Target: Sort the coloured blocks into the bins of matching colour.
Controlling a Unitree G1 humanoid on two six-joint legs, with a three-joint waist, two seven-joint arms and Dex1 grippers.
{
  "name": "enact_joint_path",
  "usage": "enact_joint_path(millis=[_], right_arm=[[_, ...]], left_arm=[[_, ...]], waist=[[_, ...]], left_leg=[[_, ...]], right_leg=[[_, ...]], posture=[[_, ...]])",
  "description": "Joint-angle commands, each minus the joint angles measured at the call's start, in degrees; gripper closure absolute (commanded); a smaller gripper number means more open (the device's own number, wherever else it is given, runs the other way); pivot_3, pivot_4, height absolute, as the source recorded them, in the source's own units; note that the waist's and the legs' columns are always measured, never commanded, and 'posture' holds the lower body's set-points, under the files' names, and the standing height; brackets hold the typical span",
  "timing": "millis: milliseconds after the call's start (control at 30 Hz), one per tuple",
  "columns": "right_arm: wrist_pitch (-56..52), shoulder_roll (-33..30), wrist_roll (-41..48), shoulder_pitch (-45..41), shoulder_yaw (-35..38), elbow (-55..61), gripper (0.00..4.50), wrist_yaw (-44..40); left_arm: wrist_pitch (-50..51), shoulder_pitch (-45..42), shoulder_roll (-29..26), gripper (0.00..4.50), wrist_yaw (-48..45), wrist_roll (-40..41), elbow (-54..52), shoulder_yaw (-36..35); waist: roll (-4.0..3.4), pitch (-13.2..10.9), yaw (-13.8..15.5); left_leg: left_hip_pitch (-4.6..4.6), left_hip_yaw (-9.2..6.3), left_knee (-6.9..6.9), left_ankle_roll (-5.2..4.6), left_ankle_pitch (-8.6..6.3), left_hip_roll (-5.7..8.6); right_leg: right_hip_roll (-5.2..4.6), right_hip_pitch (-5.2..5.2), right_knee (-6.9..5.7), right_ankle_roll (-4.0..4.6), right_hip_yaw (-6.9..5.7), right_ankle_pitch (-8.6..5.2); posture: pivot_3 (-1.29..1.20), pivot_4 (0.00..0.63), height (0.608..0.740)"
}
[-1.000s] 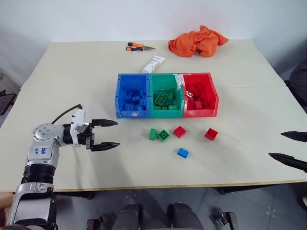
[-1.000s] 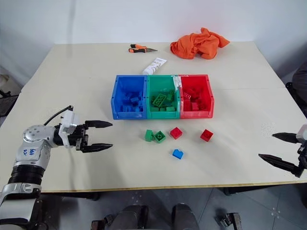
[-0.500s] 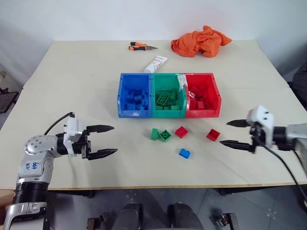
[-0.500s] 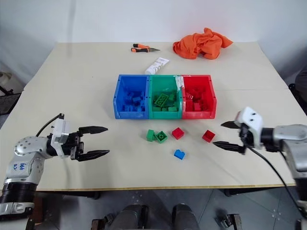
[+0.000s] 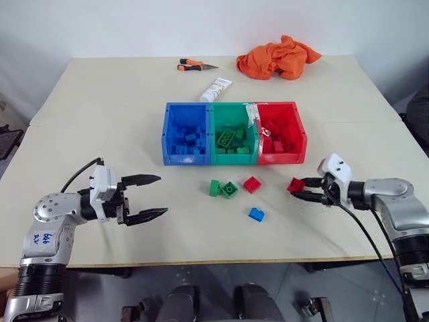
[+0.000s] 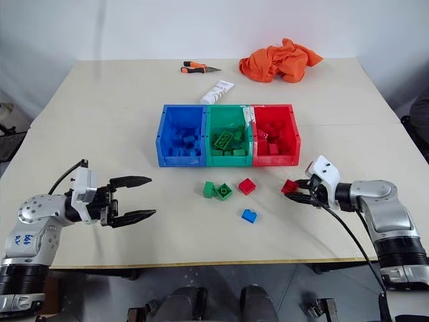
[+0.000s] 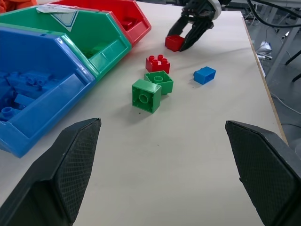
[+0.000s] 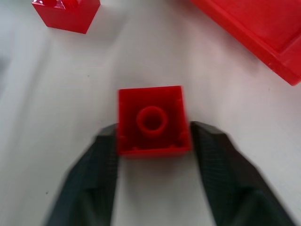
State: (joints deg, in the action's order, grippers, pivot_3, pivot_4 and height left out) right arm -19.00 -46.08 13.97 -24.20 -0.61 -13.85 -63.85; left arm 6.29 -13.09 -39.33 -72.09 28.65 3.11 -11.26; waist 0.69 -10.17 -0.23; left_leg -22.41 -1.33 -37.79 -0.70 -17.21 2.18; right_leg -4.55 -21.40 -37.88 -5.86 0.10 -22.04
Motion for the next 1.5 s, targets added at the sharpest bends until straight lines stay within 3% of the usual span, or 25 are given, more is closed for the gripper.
enact_joint_path(millis=[33, 200, 300, 400, 500, 533, 700, 767, 800, 900, 1033, 1167, 1300, 1500], right_arm=[[-1.1, -0.3, 2.3, 0.4, 3.4, 6.0, 3.03, 1.4], [-4.7, -0.5, 4.9, -3.0, 6.5, 13.1, 3.03, 4.6], [-5.8, 1.0, 4.3, -9.2, 6.4, 10.6, 3.03, 7.9], [-4.1, 2.8, 2.1, -15.8, 4.2, 3.3, 3.03, 8.7], [4.5, 6.9, -2.9, -24.8, 1.6, -11.7, 3.03, 11.6], [7.0, 8.1, -4.2, -27.5, 1.3, -16.4, 2.28, 12.7], [14.9, 10.5, -7.3, -33.5, 0.0, -27.6, 0.6, 12.4], [16.1, 10.6, -7.4, -34.1, 0.0, -28.6, 0.02, 11.6], [16.1, 10.3, -7.1, -33.8, 0.2, -27.7, 0.02, 10.9], [13.0, 8.1, -4.4, -29.2, 0.9, -19.1, 0.02, 6.0], [5.8, 1.2, 2.6, -14.4, 3.0, 0.7, 0.02, -3.2], [2.4, -6.3, 7.2, -0.1, 9.4, 11.4, 0.02, -7.5], [3.4, -13.3, 8.2, 13.6, 17.3, 14.0, 0.02, -11.7], [7.0, -18.0, 6.7, 25.8, 24.3, 10.3, 0.02, -15.8]], left_arm=[[-0.2, -1.1, -0.3, 0.0, 0.0, 1.0, -0.4, -0.6], [-0.2, -2.4, 0.0, 0.0, -0.1, 0.9, 0.2, 0.0], [-0.2, -3.2, 0.3, 0.0, -0.2, 0.8, 0.7, 0.3], [-0.4, -3.9, 0.6, 0.0, -0.3, 0.7, 1.3, 0.7], [-1.1, -5.1, 1.0, 0.0, -0.5, 0.3, 2.4, 1.4], [-1.1, -5.4, 1.1, 0.0, -0.5, 0.2, 2.5, 1.5], [-1.6, -5.9, 1.3, 0.0, -0.4, 0.1, 2.7, 1.8], [-1.7, -6.0, 1.4, 0.0, -0.4, 0.2, 2.7, 1.9], [-1.7, -6.0, 1.3, 0.0, -0.5, 0.2, 2.7, 1.9], [-1.8, -5.8, 1.2, 0.0, -0.8, 0.5, 2.6, 1.9], [-1.8, -5.6, 1.1, 0.0, -1.6, 0.5, 3.1, 2.1], [-2.3, -5.7, 0.7, 0.0, -2.5, 0.3, 4.6, 2.1], [-2.9, -5.7, 0.0, 0.0, -3.3, -0.1, 6.6, 1.8], [-3.3, -5.1, -0.7, 0.0, -3.7, -0.1, 7.6, 1.2]], waist=[[0.0, 0.0, 0.0], [-0.02, 0.0, -0.1], [-0.03, 0.0, -0.3], [-0.03, 0.0, -0.4], [-0.02, 0.0, -0.8], [-0.03, 0.0, -1.0], [-0.04, 0.0, -1.6], [-0.03, 0.0, -1.6], [-0.04, 0.0, -1.7], [-0.04, 0.0, -1.6], [-0.05, 0.0, -0.7], [-0.08, 0.0, 0.1], [-0.11, 0.0, 0.3], [-0.11, 0.0, 0.0]], left_leg=[[0.0, 0.0, 0.0, 0.0, 0.0, 0.0], [0.0, 0.01, 0.0, 0.01, -0.01, 0.0], [0.0, 0.01, 0.0, 0.02, -0.01, 0.0], [0.01, 0.01, 0.01, 0.03, -0.02, -0.01], [0.0, 0.01, 0.01, 0.03, -0.02, 0.0], [-0.01, 0.05, 0.0, 0.03, -0.02, 0.02], [-0.05, 0.05, 0.06, 0.03, -0.01, 0.02], [-0.08, 0.05, 0.11, 0.03, -0.02, 0.01], [-0.09, 0.05, 0.1, 0.03, -0.02, 0.01], [-0.11, 0.05, 0.09, 0.03, -0.02, -0.01], [-0.24, -0.22, -0.09, 0.07, -0.05, -0.02], [-0.58, -0.35, -0.32, 0.03, -0.09, 0.0], [-0.55, -0.37, -0.38, 0.03, -0.09, 0.0], [-0.31, -0.29, -0.29, 0.02, -0.08, -0.01]], right_leg=[[0.0, 0.0, 0.0, 0.0, 0.0, 0.0], [0.01, -0.03, -0.01, 0.0, 0.02, 0.0], [0.01, -0.03, -0.01, 0.0, 0.02, 0.0], [0.02, -0.05, -0.03, 0.0, 0.0, 0.0], [0.01, -0.05, -0.02, 0.0, 0.01, 0.0], [0.01, -0.06, -0.02, 0.0, 0.03, 0.0], [0.0, -0.14, -0.16, 0.0, -0.05, 0.0], [0.01, -0.14, -0.15, 0.0, -0.07, 0.0], [0.0, -0.14, -0.14, 0.0, -0.08, 0.0], [0.0, -0.14, -0.13, 0.0, -0.1, 0.0], [0.0, -0.1, -0.14, 0.0, -0.28, 0.0], [-0.01, -0.15, -0.06, -0.01, -0.43, 0.0], [0.0, -0.1, 0.07, 0.0, -0.45, 0.0], [0.01, 0.02, 0.02, 0.0, -0.36, 0.0]], posture=[[0.0, 0.15, 0.74], [0.0, 0.15, 0.74], [0.0, 0.15, 0.74], [0.0, 0.15, 0.74], [0.0, 0.15, 0.74], [0.0, 0.15, 0.74], [0.0, 0.15, 0.74], [0.0, 0.15, 0.74], [0.0, 0.15, 0.74], [0.0, 0.15, 0.74], [0.0, 0.15, 0.74], [0.0, 0.15, 0.74], [0.0, 0.15, 0.74], [0.0, 0.15, 0.74]])
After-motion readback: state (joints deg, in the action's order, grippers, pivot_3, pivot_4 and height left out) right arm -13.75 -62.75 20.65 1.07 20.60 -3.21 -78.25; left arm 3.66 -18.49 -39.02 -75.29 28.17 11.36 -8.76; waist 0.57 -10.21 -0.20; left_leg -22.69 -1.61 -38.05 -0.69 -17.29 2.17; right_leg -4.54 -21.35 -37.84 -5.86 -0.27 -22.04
